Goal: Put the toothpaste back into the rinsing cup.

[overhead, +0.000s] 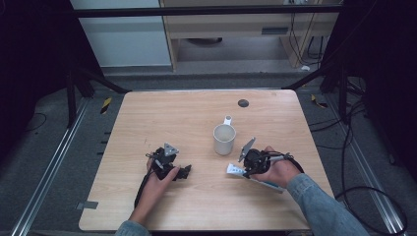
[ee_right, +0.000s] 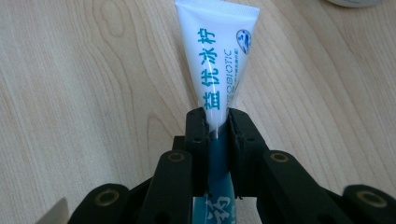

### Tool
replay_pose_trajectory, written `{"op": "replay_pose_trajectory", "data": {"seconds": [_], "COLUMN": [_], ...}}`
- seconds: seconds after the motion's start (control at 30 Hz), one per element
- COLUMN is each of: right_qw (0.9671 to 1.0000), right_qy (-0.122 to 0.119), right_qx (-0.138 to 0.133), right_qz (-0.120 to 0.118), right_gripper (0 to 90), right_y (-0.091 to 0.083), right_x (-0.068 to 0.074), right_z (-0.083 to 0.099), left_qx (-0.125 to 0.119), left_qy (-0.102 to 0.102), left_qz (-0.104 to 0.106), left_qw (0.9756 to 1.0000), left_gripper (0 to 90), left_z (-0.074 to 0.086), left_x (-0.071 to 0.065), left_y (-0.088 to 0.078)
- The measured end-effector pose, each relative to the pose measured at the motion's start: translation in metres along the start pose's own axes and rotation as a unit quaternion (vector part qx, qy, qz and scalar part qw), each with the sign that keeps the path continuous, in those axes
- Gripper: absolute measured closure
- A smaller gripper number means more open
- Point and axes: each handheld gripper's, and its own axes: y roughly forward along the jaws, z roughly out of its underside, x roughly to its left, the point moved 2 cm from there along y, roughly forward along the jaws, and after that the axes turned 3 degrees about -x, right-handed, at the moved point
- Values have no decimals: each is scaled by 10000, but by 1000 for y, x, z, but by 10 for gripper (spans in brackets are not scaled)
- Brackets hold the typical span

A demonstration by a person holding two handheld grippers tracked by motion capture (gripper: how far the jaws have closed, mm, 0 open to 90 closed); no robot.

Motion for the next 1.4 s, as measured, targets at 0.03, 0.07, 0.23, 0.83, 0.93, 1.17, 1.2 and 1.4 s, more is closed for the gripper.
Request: {"op": "replay_pose_trajectory", "data": {"seconds": [0.03,0.07,0.23,0.83,0.93,1.17,1.2,1.4], "right_qw": [10000,9999,9994,9942,9931,9910,9907,9873], "right_qy": [56,73,184,231,131,167,170,287], "right_qx": [-13,-78,-301,-599,-532,-614,-624,-910], "right_qz": [8,8,45,864,1041,1178,1196,1272], "right_gripper": [793,794,796,798,798,798,798,798], "right_y": [-1,-3,-13,-49,-52,-56,-57,-64], "right_x": [0,-1,-4,-22,-24,-30,-30,-34], "right_z": [0,1,0,2,1,1,1,-5], "left_qx": [0,2,-1,-5,-9,-8,-7,-8], "left_qy": [1,2,0,-5,-9,-8,-10,-9], "left_qz": [0,0,0,0,1,2,3,1], "left_qw": [10000,10000,10000,10000,10000,10000,10000,10000], "left_gripper": [0,0,0,0,0,0,0,0], "left_z": [0,0,0,0,0,0,0,0], "left_x": [0,0,0,0,0,0,0,0], "left_y": [0,0,0,0,0,0,0,0]}}
